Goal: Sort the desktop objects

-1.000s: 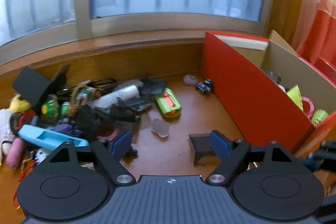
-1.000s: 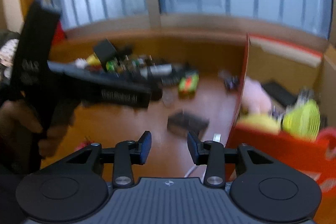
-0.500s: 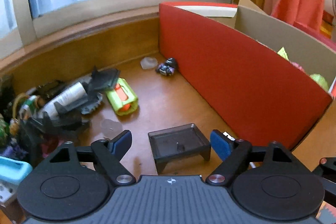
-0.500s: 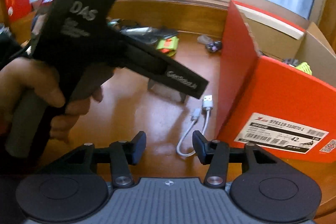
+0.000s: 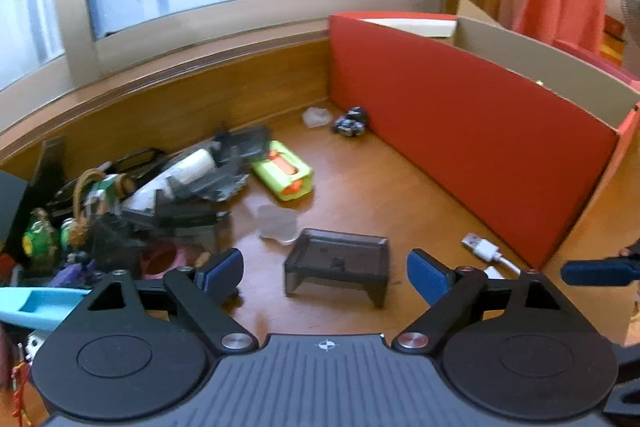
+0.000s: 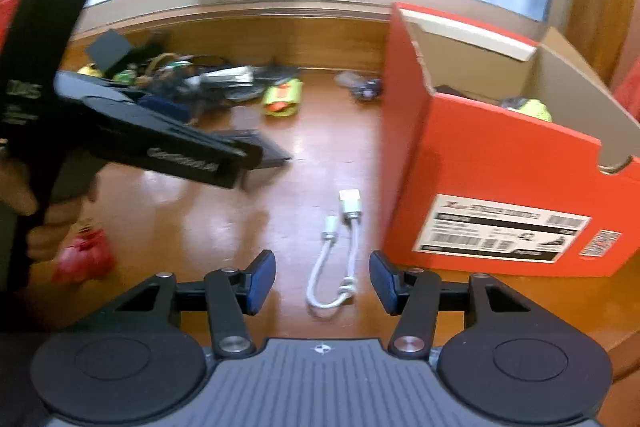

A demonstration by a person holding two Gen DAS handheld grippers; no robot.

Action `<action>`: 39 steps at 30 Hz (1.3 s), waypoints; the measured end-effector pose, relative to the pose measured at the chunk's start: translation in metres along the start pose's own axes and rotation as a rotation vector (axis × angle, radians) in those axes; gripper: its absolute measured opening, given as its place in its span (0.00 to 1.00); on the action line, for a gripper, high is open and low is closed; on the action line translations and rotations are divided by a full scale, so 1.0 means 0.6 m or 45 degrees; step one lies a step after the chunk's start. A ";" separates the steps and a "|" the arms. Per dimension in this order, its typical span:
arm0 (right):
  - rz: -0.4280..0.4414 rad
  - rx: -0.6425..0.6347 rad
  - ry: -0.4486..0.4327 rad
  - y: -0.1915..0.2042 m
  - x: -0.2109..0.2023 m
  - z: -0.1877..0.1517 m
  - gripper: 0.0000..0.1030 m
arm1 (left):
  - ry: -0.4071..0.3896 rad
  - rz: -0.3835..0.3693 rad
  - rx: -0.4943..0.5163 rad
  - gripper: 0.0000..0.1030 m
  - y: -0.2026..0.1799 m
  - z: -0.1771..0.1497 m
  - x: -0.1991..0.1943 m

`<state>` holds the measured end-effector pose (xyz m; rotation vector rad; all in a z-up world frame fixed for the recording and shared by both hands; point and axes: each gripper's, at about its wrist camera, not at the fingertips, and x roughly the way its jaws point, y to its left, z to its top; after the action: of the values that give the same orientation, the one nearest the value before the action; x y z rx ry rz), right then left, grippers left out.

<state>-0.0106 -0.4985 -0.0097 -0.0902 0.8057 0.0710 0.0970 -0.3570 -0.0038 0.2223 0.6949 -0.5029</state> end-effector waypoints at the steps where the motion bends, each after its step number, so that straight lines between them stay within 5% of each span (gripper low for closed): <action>1: -0.020 0.009 -0.006 -0.002 -0.001 -0.001 0.53 | 0.001 -0.009 0.007 0.89 -0.002 0.001 0.004; 8: -0.084 0.055 -0.036 -0.005 0.019 -0.002 0.55 | 0.040 -0.025 0.028 0.91 -0.009 -0.002 0.030; 12: -0.108 0.108 -0.036 -0.006 0.022 -0.001 0.69 | 0.064 -0.037 0.021 0.97 -0.009 -0.010 0.040; 17: -0.077 0.217 -0.003 -0.023 0.028 -0.003 0.74 | 0.095 -0.051 0.013 1.00 -0.009 -0.019 0.053; 20: -0.072 0.237 0.018 -0.028 0.033 -0.006 1.00 | 0.101 -0.049 0.008 1.00 -0.009 -0.020 0.055; 25: -0.079 0.238 0.041 -0.025 0.037 -0.008 1.00 | 0.092 -0.031 -0.001 1.00 -0.011 -0.022 0.054; 31: -0.045 0.188 0.002 -0.004 0.024 -0.005 0.68 | 0.111 -0.018 -0.013 1.00 -0.012 -0.018 0.053; 35: -0.034 0.187 0.001 -0.001 0.024 0.001 0.65 | 0.113 -0.018 -0.011 1.00 -0.013 -0.017 0.052; 39: -0.036 0.185 -0.009 0.005 0.024 0.006 0.38 | 0.138 -0.016 -0.018 1.00 -0.011 -0.012 0.054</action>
<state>0.0020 -0.4946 -0.0179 0.0361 0.8000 -0.0140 0.1107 -0.3720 -0.0305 0.2337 0.8056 -0.5004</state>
